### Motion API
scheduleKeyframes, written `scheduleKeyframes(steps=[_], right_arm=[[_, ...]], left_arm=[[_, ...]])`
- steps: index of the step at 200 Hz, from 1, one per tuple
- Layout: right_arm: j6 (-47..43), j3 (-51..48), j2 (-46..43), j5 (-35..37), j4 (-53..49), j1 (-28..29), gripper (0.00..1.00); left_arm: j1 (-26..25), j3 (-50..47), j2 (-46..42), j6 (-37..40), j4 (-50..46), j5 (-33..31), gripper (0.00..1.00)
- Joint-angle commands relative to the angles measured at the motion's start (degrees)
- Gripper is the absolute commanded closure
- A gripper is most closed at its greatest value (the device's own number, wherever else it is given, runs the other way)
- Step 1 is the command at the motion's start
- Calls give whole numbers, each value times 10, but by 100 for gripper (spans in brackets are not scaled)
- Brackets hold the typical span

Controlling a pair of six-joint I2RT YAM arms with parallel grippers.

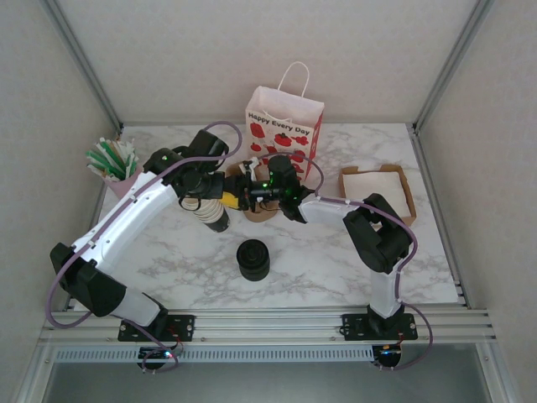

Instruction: Pack the takeout coffee

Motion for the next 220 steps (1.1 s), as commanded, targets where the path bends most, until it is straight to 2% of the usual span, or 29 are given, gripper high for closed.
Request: scheduleKeyframes(steps=[1, 53, 128, 220], right_arm=[[17, 5, 23, -19, 45, -2, 55], [43, 13, 56, -21, 77, 10, 54], [42, 11, 63, -20, 71, 10, 55], [-137, 17, -57, 18, -179, 7, 45]], left_arm=[[5, 22, -9, 9, -13, -19, 100], [5, 33, -6, 8, -17, -20, 100], [5, 35, 2, 7, -19, -24, 100], [4, 97, -2, -5, -65, -61, 100]])
